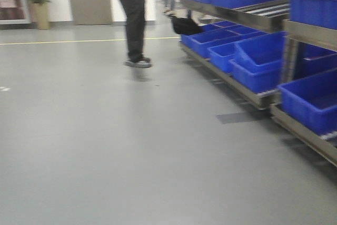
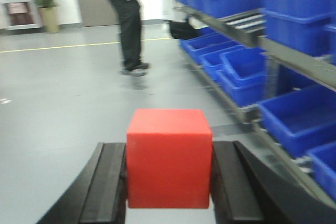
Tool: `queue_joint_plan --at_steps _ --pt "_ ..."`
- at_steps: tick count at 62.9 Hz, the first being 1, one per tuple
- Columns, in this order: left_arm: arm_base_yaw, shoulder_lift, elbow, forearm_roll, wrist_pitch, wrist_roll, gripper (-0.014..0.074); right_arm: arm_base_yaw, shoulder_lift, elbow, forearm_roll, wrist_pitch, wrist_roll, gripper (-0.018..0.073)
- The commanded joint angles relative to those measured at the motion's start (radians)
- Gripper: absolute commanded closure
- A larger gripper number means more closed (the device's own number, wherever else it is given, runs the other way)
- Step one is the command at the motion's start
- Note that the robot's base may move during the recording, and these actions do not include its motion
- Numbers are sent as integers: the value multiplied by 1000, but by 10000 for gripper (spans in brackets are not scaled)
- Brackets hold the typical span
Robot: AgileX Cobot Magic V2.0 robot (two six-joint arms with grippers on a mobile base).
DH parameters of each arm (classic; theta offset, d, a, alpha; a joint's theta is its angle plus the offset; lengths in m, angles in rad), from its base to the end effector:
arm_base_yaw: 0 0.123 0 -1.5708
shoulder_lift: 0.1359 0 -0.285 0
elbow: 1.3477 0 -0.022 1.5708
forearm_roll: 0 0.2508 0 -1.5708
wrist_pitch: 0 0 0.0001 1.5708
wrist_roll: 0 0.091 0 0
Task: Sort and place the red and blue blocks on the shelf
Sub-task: 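Drive backward and turn away from the table holding both cubes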
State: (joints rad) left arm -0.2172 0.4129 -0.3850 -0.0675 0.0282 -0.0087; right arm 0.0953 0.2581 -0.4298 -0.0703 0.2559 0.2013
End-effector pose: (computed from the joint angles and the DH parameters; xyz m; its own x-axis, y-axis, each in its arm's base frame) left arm 0.0946 -0.0211 0.3112 0.0138 -0.0810 -0.9966 0.2190 0.9728 -0.0760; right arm 0.0645 0.0045 0.3181 -0.0067 0.1328 -0.9911 -0.0772 0.9881 0.1329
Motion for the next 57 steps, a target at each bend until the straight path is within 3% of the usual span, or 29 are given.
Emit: queue_joint_plan --at_steps 1,57 --pt "-1 5 -30 -10 -96 -1 276 -7 9 -27 -16 -91 -9 187" --pt "-1 5 -30 -10 -96 -1 276 -7 9 -27 -16 -91 -9 187"
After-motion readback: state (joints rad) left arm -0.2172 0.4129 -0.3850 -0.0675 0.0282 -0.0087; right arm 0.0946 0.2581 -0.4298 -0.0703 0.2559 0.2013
